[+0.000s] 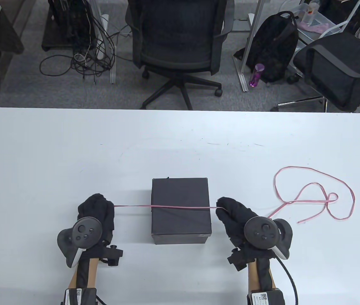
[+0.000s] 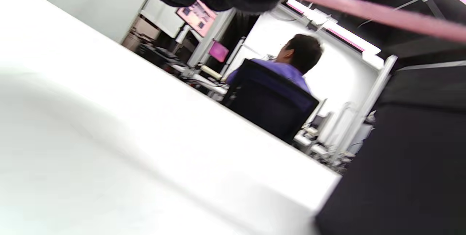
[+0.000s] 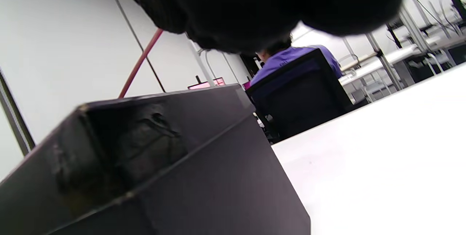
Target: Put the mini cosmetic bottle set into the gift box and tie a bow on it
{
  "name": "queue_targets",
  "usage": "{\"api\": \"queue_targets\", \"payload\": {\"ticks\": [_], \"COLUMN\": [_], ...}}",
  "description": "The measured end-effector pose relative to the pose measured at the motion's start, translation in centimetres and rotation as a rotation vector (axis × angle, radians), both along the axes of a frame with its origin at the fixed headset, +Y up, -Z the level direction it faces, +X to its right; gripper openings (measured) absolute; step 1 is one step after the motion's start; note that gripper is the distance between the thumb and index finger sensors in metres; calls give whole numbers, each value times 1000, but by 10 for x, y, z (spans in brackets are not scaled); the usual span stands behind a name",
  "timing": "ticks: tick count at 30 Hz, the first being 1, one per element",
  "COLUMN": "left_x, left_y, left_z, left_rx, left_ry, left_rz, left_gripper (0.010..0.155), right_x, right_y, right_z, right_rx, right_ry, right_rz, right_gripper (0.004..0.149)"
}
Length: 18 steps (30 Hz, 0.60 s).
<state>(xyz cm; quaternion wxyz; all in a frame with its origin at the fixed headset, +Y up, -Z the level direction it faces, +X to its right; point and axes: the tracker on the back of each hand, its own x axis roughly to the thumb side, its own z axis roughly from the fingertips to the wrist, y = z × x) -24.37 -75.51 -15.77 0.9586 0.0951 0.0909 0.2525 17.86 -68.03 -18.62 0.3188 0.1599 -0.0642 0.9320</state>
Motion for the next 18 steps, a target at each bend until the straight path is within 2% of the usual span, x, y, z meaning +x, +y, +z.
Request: {"api": "queue_targets", "payload": {"ticks": [9, 15, 18], "left_x": [-14, -14, -12], "left_y": [-25, -36, -37], "left_z": [-4, -6, -7], "left_rx": [-178, -271, -306], "left_ry": [103, 137, 134], "left_rz": [-176, -288, -280], "left_gripper": [42, 42, 42], "right_x": [12, 16, 13], "right_y": [-24, -28, -28], "right_z": [-9, -11, -10], "right_rx": [-88, -111, -125], "right_ry": [-41, -44, -36], "right_rz": [-32, -58, -53], "right_gripper": [42, 43, 42]}}
